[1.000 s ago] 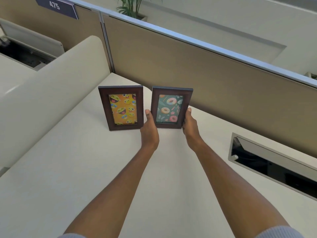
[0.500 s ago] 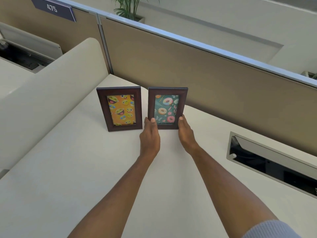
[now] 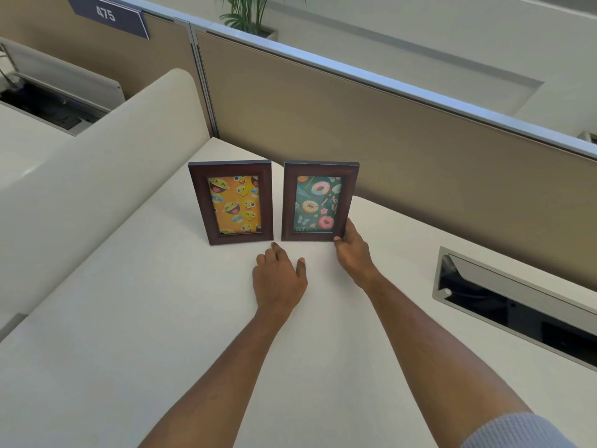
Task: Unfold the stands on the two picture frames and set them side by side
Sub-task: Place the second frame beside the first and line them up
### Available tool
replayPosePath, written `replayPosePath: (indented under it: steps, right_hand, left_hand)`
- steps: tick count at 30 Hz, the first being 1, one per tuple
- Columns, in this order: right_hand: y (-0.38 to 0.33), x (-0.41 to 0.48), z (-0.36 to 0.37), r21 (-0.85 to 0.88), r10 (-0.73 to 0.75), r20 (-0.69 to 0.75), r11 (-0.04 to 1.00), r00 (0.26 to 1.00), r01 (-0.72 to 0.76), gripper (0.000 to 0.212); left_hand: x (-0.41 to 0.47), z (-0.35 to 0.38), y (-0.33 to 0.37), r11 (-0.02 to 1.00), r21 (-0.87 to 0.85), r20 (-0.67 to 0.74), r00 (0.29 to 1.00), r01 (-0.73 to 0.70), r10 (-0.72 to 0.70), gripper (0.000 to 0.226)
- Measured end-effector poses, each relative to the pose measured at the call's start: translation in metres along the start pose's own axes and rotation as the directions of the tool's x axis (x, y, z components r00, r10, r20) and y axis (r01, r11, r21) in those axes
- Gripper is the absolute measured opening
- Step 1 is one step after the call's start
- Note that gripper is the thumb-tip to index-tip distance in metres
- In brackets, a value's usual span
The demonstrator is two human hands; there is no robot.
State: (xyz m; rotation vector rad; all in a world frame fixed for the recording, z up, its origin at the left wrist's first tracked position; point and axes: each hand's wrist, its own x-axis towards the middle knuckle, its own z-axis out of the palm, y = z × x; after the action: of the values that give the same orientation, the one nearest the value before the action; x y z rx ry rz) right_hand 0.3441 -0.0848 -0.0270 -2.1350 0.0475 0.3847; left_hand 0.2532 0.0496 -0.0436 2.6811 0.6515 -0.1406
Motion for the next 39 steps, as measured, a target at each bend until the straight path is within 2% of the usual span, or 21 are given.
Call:
replayPosePath:
  steps: [12, 39]
  right_hand:
    - [-0.005, -0.008, 0.008, -0.001, -0.033, 0.036, 0.999, 0.999, 0.033, 0.06]
    - [-0.007, -0.009, 0.007, 0.006, -0.037, 0.044, 0.999, 0.998, 0.037, 0.058]
  left_hand:
    - [0.01, 0.002, -0.006, 0.978, 0.182, 0.031, 0.995, -0.103, 0.099, 0.08]
    - [0.016, 0.005, -0.006, 0.964, 0.22, 0.066, 0.988, -0.148, 0.137, 0.083]
